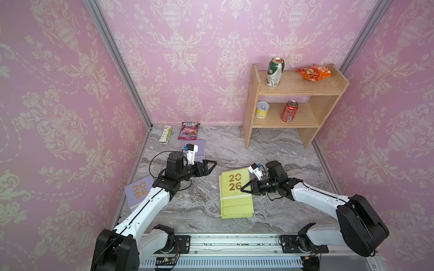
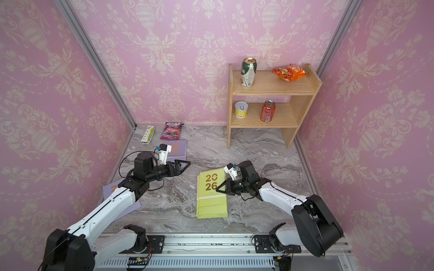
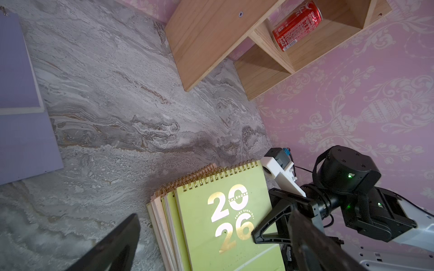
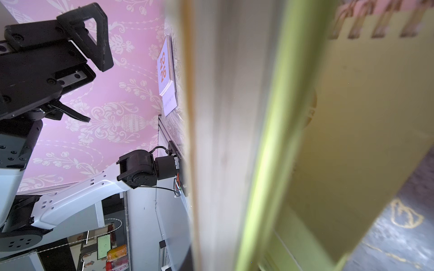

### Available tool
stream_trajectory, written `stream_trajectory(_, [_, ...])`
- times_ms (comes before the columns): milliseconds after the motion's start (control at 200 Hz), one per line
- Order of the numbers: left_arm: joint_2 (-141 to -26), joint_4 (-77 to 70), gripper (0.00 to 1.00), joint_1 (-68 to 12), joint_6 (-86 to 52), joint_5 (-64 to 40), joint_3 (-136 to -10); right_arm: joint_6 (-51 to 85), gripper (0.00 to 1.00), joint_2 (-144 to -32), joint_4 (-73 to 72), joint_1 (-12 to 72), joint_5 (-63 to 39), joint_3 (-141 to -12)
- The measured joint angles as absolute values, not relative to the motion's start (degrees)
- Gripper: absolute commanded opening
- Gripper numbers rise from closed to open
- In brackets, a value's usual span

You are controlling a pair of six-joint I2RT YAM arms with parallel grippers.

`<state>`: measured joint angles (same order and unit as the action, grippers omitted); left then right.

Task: Stack the calendars
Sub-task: Place the calendar at the calendar.

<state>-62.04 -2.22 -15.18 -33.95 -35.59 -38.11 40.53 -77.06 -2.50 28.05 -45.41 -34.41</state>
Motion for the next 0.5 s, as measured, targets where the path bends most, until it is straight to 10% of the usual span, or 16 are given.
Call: stream_trajectory(500, [-62.04, -2.07, 0.99, -15.18, -33.95, -35.62, -38.11, 34.81, 0.46, -75.59, 11.97, 28.08, -33.45, -36.97])
